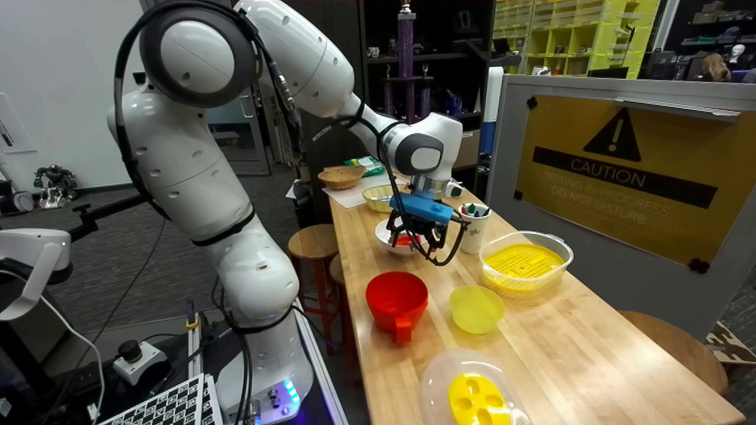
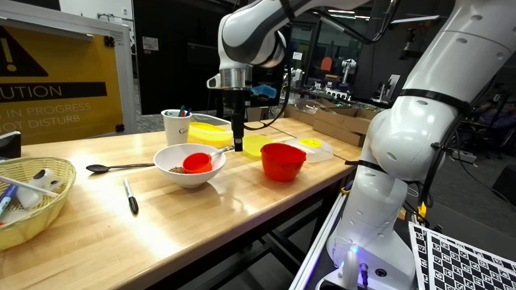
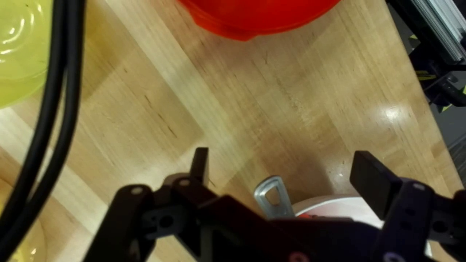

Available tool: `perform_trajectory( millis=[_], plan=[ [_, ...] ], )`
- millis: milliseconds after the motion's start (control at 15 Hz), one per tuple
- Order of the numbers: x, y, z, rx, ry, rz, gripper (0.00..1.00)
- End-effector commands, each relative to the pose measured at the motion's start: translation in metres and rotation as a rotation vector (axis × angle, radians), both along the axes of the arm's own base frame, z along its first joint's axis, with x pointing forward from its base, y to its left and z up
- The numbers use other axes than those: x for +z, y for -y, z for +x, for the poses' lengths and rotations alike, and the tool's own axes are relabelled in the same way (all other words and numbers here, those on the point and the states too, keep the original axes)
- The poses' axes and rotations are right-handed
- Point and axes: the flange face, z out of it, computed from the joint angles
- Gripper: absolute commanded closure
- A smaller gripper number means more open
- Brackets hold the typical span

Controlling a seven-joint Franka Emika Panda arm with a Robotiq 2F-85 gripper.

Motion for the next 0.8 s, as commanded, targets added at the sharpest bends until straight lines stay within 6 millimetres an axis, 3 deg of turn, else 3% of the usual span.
perform_trajectory(
  millis=[0, 400, 733],
  plan=[
    [0.002, -0.008, -0.001, 0.027, 0.009, -0.003, 0.00],
    [0.002, -0.024, -0.005, 0.065, 0.006, -0.008, 0.00],
    [0.001, -0.025, -0.004, 0.071, 0.006, -0.006, 0.00]
  ],
)
